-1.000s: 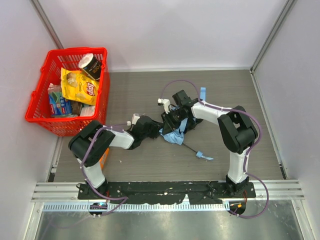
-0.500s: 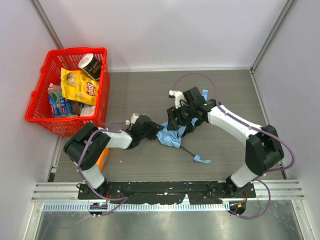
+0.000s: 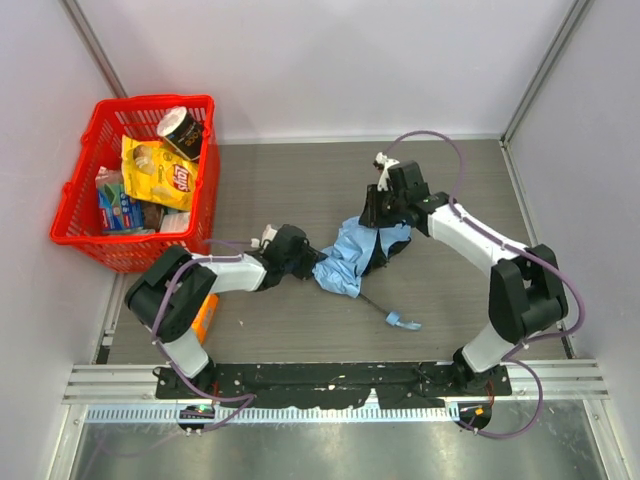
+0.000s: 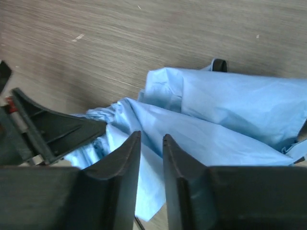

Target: Put away the umbrella

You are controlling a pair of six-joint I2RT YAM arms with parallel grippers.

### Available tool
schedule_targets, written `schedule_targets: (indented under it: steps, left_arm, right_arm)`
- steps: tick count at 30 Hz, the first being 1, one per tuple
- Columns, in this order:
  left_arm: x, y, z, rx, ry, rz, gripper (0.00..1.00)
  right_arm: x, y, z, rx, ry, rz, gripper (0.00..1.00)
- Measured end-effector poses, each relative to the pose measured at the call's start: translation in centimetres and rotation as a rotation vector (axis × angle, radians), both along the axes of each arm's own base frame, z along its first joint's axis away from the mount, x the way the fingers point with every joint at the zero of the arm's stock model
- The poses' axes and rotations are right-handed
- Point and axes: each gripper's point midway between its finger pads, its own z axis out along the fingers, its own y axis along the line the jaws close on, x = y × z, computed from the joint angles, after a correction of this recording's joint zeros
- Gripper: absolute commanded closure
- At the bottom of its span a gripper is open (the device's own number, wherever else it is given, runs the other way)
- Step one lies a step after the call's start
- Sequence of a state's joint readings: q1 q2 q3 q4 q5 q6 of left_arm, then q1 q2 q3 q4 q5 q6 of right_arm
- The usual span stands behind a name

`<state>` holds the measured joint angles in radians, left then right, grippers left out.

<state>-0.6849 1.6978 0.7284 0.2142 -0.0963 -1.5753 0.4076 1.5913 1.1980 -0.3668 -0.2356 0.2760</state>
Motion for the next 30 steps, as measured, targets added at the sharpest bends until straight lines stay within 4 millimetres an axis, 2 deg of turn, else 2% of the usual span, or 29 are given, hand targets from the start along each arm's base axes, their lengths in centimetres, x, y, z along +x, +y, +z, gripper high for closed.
schedule_targets:
  steps: [2,5,7,9,10,11,13,15,16,17,20,23,27,29,30]
  left_arm:
    - [-0.1,0.1,0.0,0.019,0.032,0.005,1.0]
    - [-0.4,0.2,-0.1,0.048,0.084,0.008,1.0]
    - [-0.7,0.2,-0.1,0.067,0.118,0.004,1.0]
    - [-0.9,0.2,-0.3,0.08,0.147,0.001,1.0]
    - [-0.9,0.2,-0.3,0.087,0.158,0.001,1.0]
    - [-1.0,0.2,-0.4,0.091,0.168,0.0,1.0]
    - [-1.0,0.2,-0.4,0.097,0.185,0.004,1.0]
    - [-1.1,0.2,-0.4,0.103,0.202,0.008,1.0]
    - [-1.1,0.1,-0.5,0.107,0.21,0.008,1.0]
    - [-1.1,0.1,-0.5,0.11,0.216,0.008,1.0]
    - [-1.2,0.1,-0.5,0.12,0.235,0.007,1.0]
    - [-1.2,0.1,-0.5,0.129,0.247,0.007,1.0]
    - [-1.5,0.3,-0.6,0.139,0.264,0.003,1.0]
    - [-1.7,0.3,-0.6,0.147,0.271,-0.001,1.0]
    - [-1.8,0.4,-0.6,0.155,0.279,-0.004,1.0]
  right_arm:
    - [-0.1,0.1,-2.0,-0.018,0.005,-0.019,0.86]
    - [-1.0,0.3,-6.2,-0.09,-0.004,-0.035,0.95]
    - [-2.0,-0.1,-9.8,-0.163,0.0,-0.056,0.95]
    - [-2.4,-0.8,-11.8,-0.217,-0.008,-0.083,0.91]
    - [-2.1,-1.0,-12.0,-0.228,-0.028,-0.101,0.86]
    - [-1.6,-1.3,-11.7,-0.24,-0.054,-0.121,0.82]
    - [-0.9,-1.9,-11.3,-0.265,-0.091,-0.146,0.57]
    - [-0.8,-2.6,-10.9,-0.309,-0.11,-0.143,0.35]
    - [-1.0,-2.8,-10.6,-0.334,-0.111,-0.137,0.32]
    - [-1.0,-3.0,-10.1,-0.354,-0.111,-0.136,0.23]
    - [-1.0,-3.2,-7.0,-0.444,-0.17,-0.116,0.21]
    - [-2.4,-1.8,-2.1,-0.461,-0.29,-0.066,0.21]
    - [-6.0,2.4,4.4,-0.349,-0.468,0.125,0.22]
    - [-7.6,5.0,5.9,-0.284,-0.536,0.241,0.22]
    - [-8.2,5.9,6.0,-0.266,-0.555,0.283,0.22]
